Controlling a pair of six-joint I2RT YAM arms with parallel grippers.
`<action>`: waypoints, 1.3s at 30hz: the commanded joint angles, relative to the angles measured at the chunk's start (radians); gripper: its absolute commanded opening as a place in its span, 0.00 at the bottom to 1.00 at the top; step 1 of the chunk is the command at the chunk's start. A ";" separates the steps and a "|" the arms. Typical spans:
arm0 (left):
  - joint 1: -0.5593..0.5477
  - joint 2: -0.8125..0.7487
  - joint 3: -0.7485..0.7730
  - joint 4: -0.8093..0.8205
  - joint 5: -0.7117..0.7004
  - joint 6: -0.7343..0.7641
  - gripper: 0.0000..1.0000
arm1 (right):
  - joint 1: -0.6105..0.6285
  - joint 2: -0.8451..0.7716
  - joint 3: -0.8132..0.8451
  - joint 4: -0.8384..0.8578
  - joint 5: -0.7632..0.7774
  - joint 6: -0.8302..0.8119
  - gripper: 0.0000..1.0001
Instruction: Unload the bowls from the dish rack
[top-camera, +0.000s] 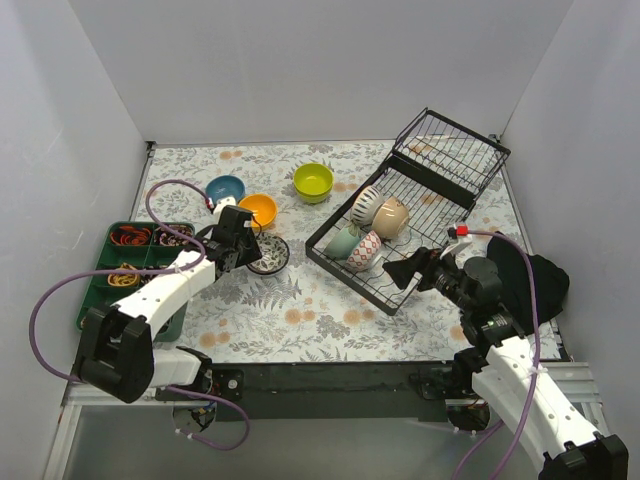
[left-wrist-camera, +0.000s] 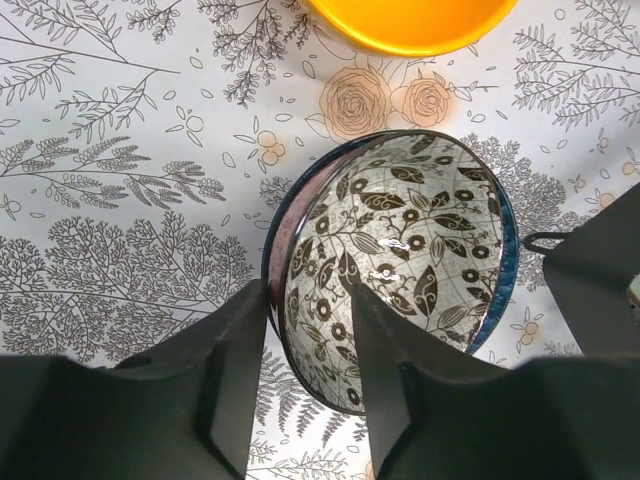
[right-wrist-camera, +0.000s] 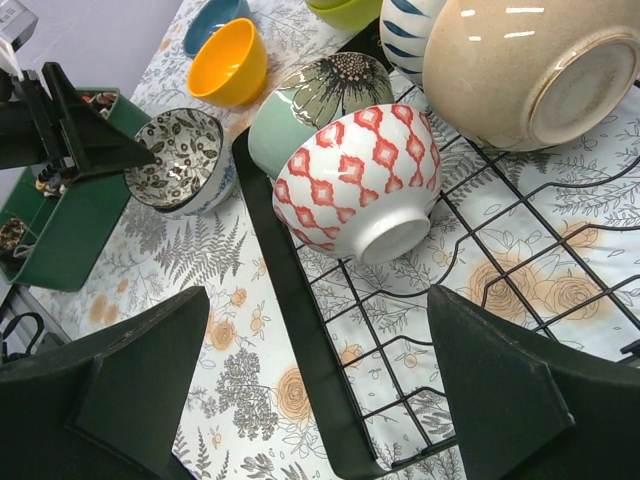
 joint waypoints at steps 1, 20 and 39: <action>0.005 -0.067 -0.004 0.005 0.006 0.005 0.42 | -0.001 0.023 0.067 -0.010 0.011 -0.026 0.98; 0.039 -0.173 0.003 0.033 0.105 0.071 0.34 | 0.175 0.271 0.226 -0.130 0.215 -0.012 0.99; 0.283 -0.061 -0.073 0.155 0.521 0.039 0.31 | 0.226 0.342 0.205 -0.084 0.241 0.001 0.98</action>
